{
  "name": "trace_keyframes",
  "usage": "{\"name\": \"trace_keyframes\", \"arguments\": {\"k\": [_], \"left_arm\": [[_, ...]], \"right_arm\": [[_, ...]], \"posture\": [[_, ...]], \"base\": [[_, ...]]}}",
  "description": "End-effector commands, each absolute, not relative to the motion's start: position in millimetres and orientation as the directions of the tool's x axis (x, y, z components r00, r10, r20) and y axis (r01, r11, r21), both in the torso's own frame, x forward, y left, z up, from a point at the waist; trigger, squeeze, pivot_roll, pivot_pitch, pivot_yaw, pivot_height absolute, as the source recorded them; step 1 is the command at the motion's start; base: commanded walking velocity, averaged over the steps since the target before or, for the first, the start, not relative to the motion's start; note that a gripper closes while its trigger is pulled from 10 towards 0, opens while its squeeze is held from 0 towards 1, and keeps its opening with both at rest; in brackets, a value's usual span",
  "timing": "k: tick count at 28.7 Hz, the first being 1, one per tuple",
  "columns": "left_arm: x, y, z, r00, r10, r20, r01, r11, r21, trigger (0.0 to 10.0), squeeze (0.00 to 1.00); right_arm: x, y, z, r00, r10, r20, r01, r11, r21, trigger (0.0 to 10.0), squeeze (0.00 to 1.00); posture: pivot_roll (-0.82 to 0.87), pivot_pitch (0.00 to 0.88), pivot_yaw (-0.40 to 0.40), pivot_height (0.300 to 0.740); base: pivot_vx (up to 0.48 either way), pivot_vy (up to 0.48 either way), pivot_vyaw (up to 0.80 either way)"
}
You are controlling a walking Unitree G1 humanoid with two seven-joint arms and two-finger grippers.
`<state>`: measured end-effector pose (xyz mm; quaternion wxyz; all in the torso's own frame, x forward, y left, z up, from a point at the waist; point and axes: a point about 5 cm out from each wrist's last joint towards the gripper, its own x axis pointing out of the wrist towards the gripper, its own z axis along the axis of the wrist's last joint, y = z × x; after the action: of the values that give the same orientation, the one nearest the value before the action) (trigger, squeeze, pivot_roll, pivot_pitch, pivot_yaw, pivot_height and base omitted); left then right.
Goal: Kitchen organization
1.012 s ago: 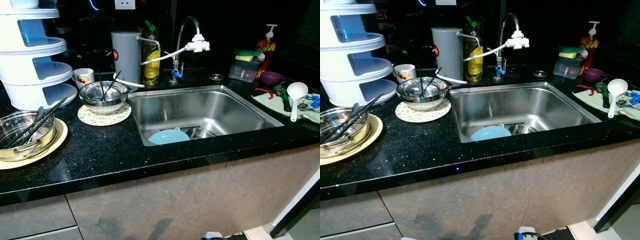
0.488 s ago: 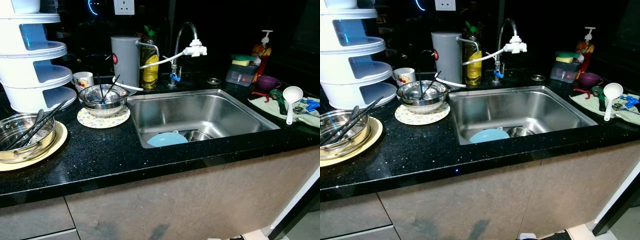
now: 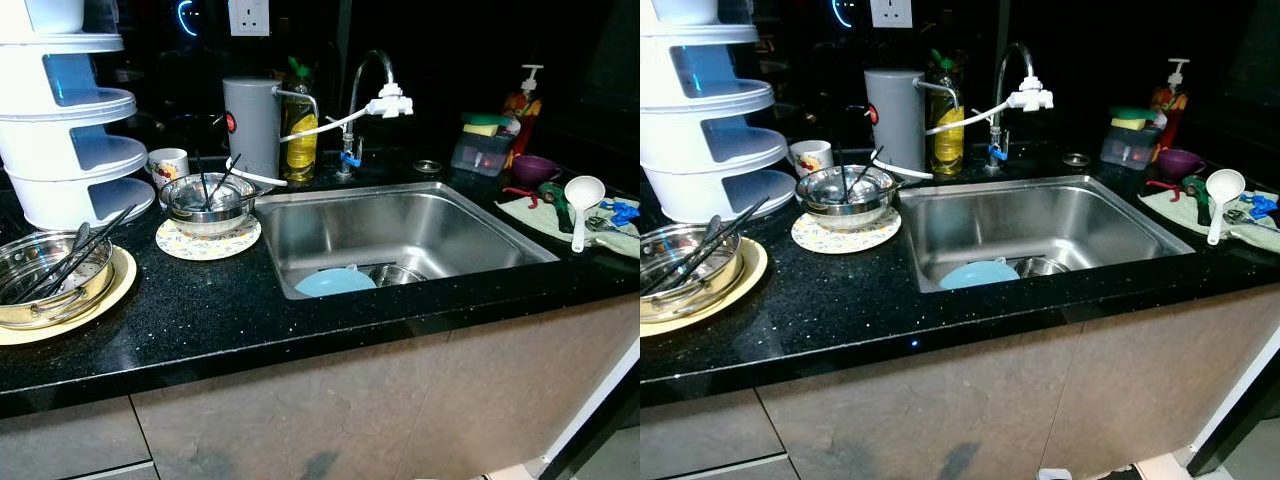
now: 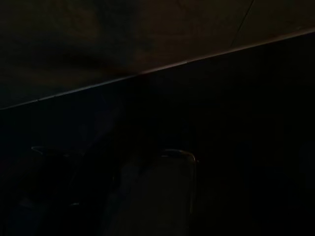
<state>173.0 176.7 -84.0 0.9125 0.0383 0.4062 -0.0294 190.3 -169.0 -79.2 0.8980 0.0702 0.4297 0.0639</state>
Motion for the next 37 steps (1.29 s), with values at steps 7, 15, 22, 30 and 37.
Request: {"name": "trace_keyframes", "arguments": {"k": [7, 15, 22, 30, 37], "left_arm": [[169.6, 174.8, -86.4, 0.652, -0.026, -0.758, 0.085, 0.996, 0.039, 10.0, 0.0], [170.0, 175.6, -86.2, 0.651, -0.024, -0.758, 0.091, 0.995, 0.046, 10.0, 0.0], [170.6, 176.5, -85.9, 0.651, -0.024, -0.758, 0.096, 0.994, 0.051, 10.0, 0.0], [172.4, 175.3, -85.3, 0.653, -0.028, -0.757, 0.101, 0.994, 0.05, 10.0, 0.0], [169.7, 173.4, -86.3, 0.652, -0.032, -0.757, 0.104, 0.993, 0.048, 10.0, 0.0]], "right_arm": [[188.9, -168.9, -80.0, 0.617, 0.179, -0.766, -0.06, 0.982, 0.181, 10.0, 0.0], [188.6, -169.9, -80.2, 0.616, 0.175, -0.768, -0.043, 0.981, 0.188, 10.0, 0.0], [185.9, -169.0, -81.6, 0.613, 0.167, -0.772, -0.041, 0.983, 0.18, 10.0, 0.0], [186.9, -167.1, -81.2, 0.613, 0.178, -0.77, -0.055, 0.982, 0.183, 10.0, 0.0], [184.4, -167.1, -82.4, 0.609, 0.177, -0.773, -0.06, 0.982, 0.178, 10.0, 0.0]], "posture": [[0.03, 0.027, -0.039, 0.74], [0.04, 0.039, -0.038, 0.74], [0.04, 0.041, -0.037, 0.74], [0.05, 0.05, -0.04, 0.74], [0.05, 0.047, -0.04, 0.74]], "base": [[0.0, 0.0, 0.0], [0.0, 0.0, 0.0], [0.0, 0.0, 0.0], [0.0, 0.0, 0.0], [0.0, 0.0, 0.0]]}}
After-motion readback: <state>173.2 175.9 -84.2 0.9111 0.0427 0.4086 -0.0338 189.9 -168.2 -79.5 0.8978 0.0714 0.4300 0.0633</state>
